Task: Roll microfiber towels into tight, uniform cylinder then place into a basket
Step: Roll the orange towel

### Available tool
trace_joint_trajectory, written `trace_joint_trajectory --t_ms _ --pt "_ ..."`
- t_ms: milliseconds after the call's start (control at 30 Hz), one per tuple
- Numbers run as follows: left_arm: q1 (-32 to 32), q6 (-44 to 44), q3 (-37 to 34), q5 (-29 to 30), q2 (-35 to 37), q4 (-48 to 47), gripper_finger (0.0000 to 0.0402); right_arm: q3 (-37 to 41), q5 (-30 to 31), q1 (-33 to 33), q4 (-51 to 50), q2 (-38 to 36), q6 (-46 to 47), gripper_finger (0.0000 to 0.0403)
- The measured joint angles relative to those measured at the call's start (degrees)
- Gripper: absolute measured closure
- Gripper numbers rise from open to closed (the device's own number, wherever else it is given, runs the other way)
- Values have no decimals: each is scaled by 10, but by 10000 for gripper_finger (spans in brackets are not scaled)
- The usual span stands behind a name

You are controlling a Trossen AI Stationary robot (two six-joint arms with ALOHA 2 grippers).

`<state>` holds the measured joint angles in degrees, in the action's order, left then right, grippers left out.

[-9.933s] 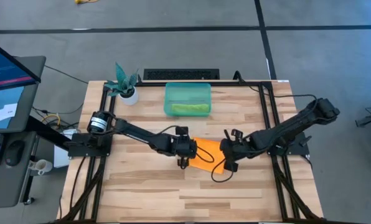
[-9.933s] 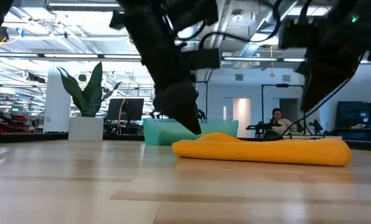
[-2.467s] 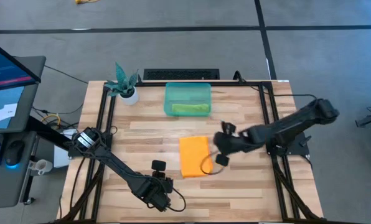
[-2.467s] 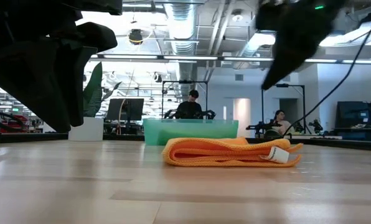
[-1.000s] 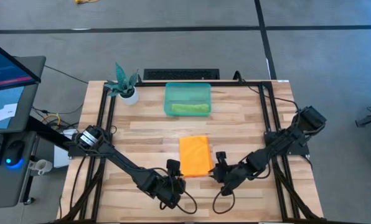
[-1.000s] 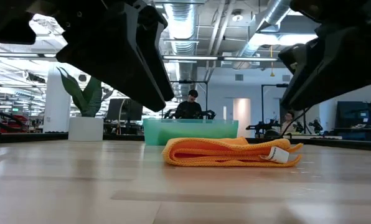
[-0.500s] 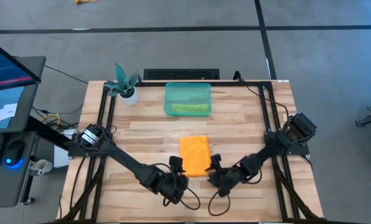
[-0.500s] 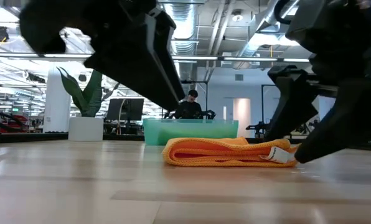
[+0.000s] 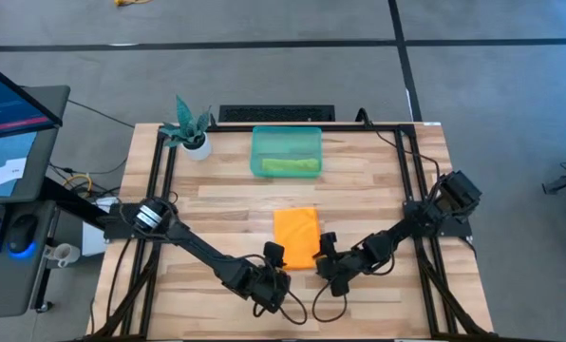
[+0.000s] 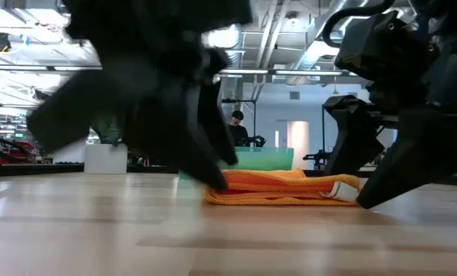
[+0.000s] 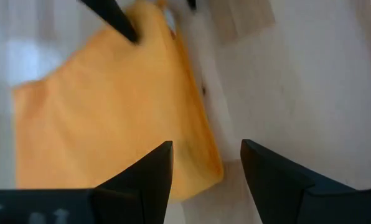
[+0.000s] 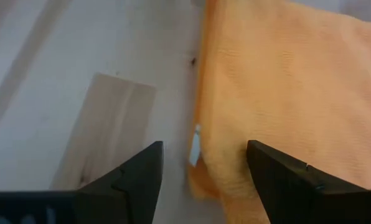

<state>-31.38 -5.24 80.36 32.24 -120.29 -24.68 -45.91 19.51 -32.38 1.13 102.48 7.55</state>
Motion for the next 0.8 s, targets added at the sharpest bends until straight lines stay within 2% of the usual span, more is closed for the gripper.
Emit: trace_joint_trajectory --t_ms 300,800 --pt "3 1 0 25 -7 -6 219 0 -3 3 -7 0 15 148" --pt "60 1 3 -103 -20 -24 219 0 -14 3 -7 0 15 148"
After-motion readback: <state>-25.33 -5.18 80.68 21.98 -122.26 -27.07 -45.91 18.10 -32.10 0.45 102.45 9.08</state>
